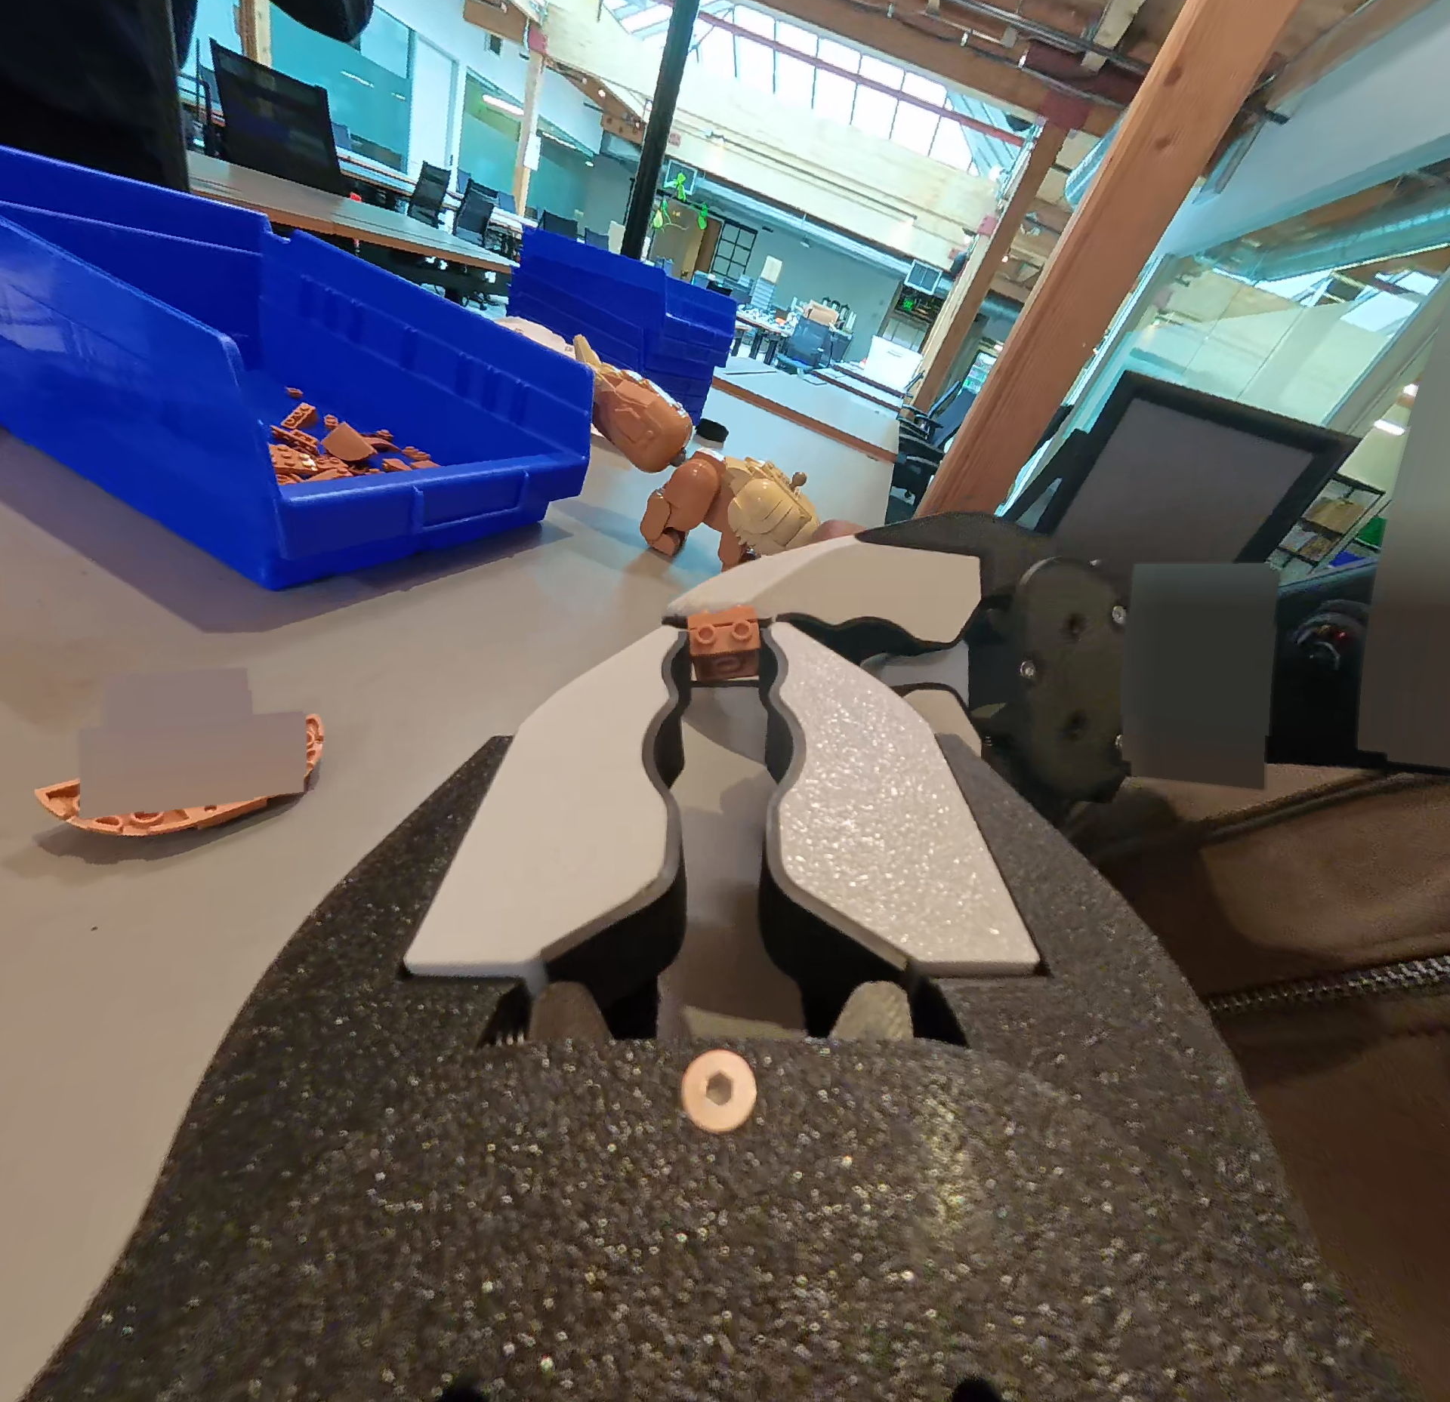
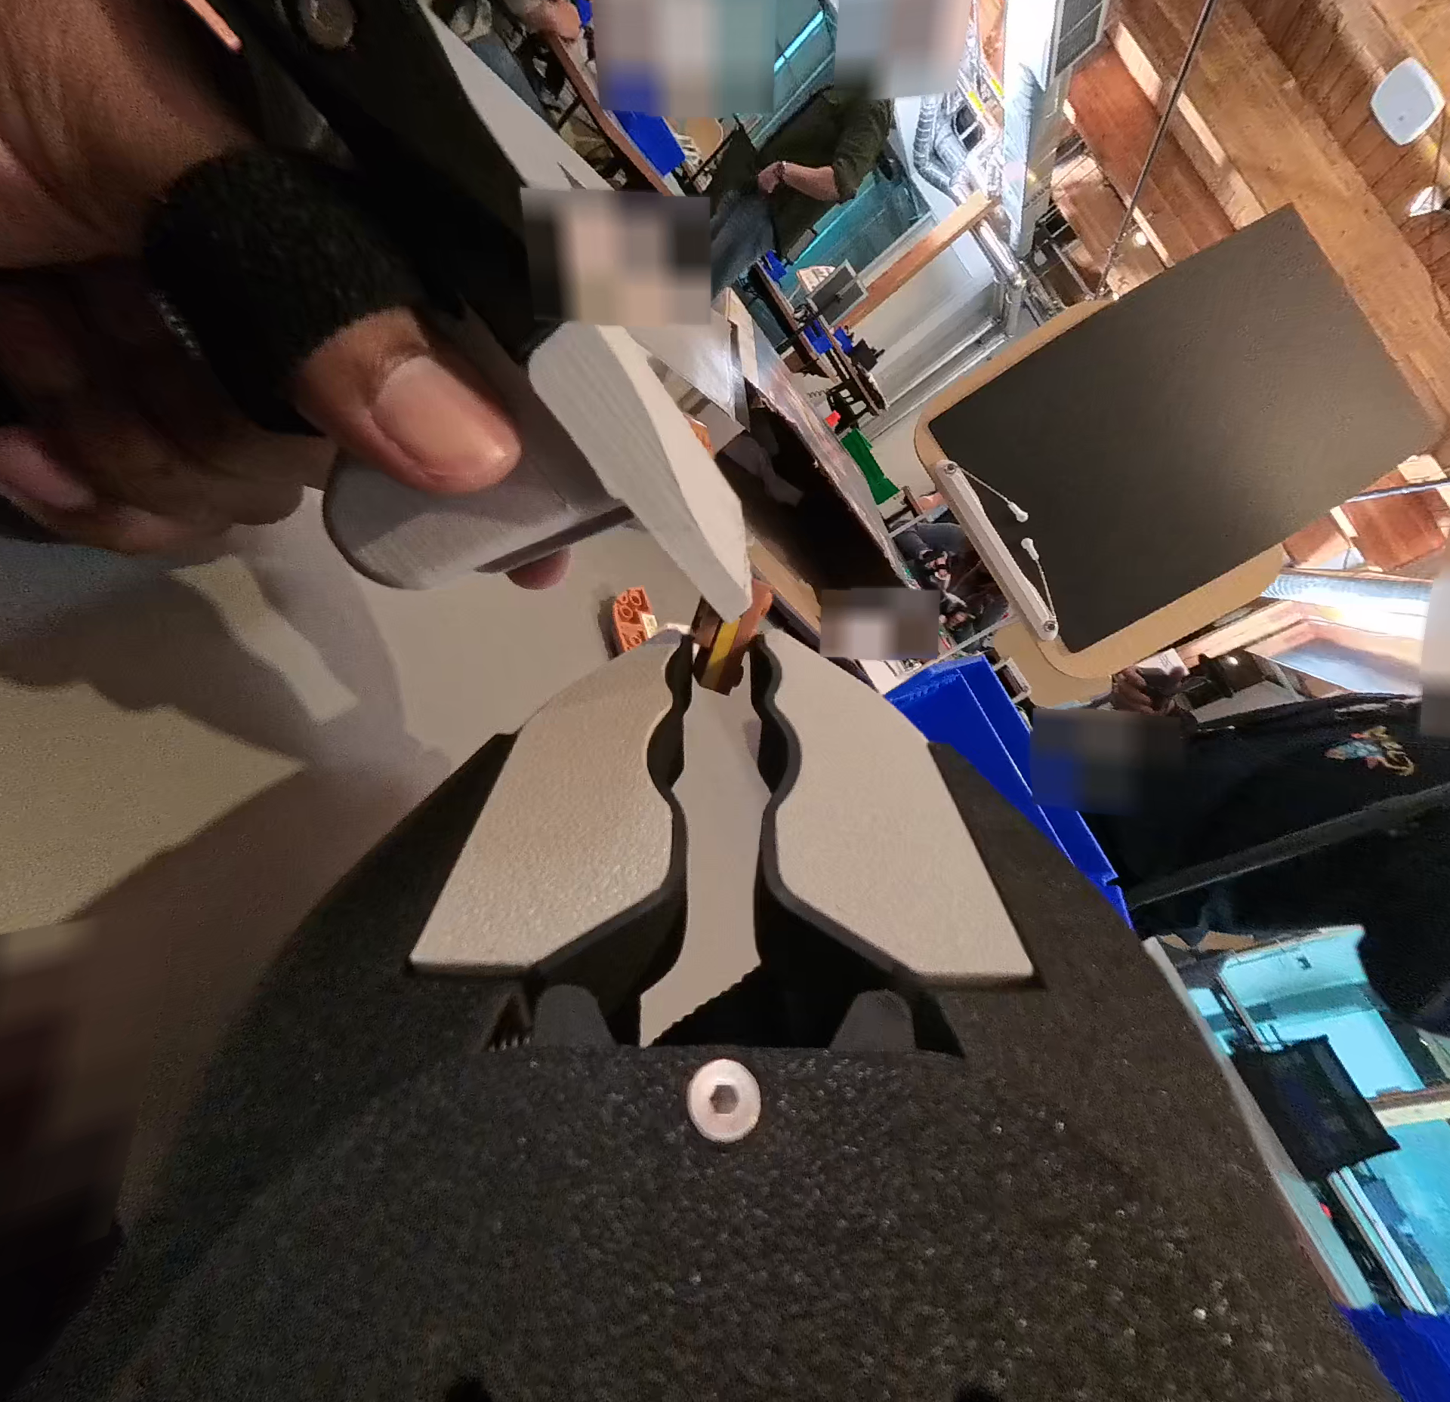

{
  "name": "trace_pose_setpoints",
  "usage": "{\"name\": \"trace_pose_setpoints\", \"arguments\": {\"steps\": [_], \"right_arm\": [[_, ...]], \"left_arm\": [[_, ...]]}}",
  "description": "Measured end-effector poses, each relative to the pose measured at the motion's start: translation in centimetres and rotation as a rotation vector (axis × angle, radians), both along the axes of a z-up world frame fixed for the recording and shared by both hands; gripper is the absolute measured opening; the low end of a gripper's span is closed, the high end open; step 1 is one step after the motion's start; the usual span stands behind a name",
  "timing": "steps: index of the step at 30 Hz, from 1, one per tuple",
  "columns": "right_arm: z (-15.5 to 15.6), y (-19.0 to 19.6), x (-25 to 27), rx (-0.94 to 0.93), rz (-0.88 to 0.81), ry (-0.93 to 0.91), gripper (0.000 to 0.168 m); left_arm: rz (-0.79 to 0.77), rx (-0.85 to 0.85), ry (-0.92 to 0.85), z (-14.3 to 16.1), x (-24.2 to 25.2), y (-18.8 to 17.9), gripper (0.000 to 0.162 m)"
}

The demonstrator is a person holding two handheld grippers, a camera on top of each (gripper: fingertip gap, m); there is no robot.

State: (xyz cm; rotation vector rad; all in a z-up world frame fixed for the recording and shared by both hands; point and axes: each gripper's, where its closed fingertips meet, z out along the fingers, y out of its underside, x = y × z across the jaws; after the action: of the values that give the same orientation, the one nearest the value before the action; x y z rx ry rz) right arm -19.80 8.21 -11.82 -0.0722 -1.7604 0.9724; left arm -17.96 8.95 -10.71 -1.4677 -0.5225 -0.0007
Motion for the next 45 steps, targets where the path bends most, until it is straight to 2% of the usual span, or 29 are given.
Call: {"name": "trace_pose_setpoints", "arguments": {"steps": [8, 16, 22, 33, 45], "right_arm": [[-0.3, -0.2, 0.7, -0.018, 0.122, -0.101, 0.011], [-0.4, -0.4, 1.6, -0.148, 0.285, -0.316, 0.011], [-0.4, -0.6, 2.1, -0.258, 0.379, -0.454, 0.011], [-0.5, -0.7, 2.6, -0.325, 0.47, -0.593, 0.011], [-1.5, 0.3, 0.6, -0.356, 0.352, -0.58, 0.008]], "left_arm": [[-0.062, -0.049, 0.065, -0.1, 0.5, 0.0, 0.016], [-0.163, -0.094, 0.142, -0.1, 1.1, 0.0, 0.016], [-0.244, -0.045, 0.094, -0.1, 1.4, 0.0, 0.016], [-0.335, -0.062, 0.074, -0.1, 1.9, -0.2, 0.016], [-0.288, -0.022, 0.011, 0.1, 1.0, -1.0, 0.016]]}}
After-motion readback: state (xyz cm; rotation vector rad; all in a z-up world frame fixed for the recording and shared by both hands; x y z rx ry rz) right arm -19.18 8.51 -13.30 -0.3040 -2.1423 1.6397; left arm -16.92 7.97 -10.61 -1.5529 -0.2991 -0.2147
